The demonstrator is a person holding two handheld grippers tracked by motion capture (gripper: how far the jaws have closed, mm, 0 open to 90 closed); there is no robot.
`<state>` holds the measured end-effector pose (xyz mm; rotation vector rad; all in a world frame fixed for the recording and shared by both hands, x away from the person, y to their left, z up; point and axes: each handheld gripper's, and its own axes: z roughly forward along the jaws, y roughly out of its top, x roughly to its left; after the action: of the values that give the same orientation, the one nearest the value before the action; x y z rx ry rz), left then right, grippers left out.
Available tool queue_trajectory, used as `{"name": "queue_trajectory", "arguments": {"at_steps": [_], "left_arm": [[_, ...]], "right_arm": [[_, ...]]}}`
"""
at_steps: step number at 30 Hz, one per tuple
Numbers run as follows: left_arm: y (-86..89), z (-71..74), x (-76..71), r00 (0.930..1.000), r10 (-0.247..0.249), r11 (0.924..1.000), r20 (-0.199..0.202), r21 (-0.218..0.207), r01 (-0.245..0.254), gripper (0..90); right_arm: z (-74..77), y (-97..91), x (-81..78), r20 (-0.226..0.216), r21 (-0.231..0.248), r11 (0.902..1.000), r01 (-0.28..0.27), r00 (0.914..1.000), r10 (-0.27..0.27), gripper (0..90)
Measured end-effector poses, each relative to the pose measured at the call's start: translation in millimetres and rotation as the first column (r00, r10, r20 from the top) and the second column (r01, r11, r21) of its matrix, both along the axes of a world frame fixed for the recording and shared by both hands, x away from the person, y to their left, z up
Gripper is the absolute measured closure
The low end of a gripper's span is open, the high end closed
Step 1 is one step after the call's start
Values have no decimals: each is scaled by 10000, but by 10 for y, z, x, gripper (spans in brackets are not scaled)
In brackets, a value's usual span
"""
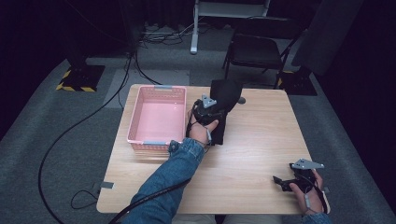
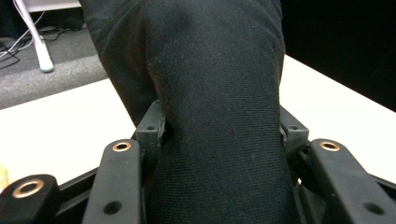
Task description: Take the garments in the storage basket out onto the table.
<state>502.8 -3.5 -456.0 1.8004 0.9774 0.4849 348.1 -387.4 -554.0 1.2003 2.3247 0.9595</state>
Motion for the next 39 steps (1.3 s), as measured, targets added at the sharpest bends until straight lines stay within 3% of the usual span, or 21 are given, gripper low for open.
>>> {"name": "queue_trajectory", "arguments": {"at_steps": [39], "left_arm": [[-307, -525, 120, 9955, 96, 9999, -942, 90, -88, 504]], "right_arm": [[0, -1, 2, -5, 5, 10000, -24, 10000, 24, 0]]}}
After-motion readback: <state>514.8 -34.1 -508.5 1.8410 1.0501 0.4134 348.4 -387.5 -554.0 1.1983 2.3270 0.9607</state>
